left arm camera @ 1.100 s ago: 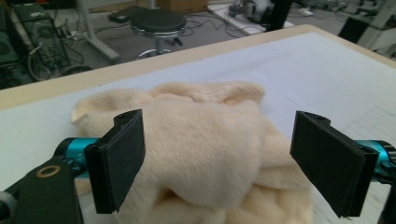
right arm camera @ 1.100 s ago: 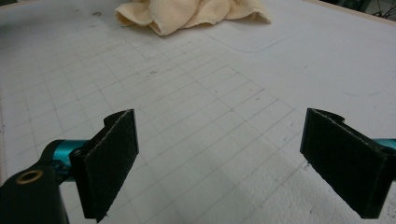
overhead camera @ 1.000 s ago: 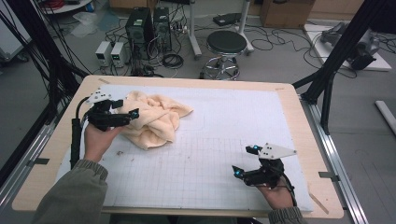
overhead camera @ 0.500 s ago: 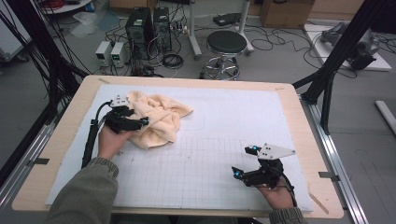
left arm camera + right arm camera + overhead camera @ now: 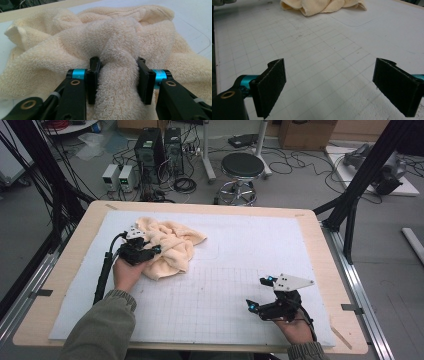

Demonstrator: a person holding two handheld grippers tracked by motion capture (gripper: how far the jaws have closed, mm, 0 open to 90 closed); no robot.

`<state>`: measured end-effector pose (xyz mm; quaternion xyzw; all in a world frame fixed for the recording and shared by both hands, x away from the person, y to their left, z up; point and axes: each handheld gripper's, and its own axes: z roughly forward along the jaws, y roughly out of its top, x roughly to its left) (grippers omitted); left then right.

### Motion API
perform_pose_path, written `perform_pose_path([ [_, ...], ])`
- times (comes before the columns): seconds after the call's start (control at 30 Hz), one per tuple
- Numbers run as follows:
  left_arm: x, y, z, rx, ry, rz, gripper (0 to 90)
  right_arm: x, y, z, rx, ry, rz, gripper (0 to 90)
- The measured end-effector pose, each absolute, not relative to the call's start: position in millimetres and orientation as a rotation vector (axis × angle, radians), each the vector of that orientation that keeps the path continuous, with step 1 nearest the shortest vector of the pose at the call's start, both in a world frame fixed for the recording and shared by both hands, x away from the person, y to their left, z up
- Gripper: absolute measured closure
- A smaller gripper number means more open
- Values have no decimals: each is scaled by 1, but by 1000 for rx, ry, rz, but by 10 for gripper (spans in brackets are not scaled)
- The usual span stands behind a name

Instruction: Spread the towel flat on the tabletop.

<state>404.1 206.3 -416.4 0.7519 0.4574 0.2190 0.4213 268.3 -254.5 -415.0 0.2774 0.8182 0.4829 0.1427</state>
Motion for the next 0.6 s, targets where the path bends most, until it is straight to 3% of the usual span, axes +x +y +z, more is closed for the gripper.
perform_pose_path([
  [0.2, 399, 205, -411, 1888, 1138, 551, 664, 268, -254, -415, 802, 2366, 1394, 107],
  [0.6, 380, 203, -401, 1795, 1112, 443, 677, 267, -253, -415, 796, 2369, 1389, 106],
])
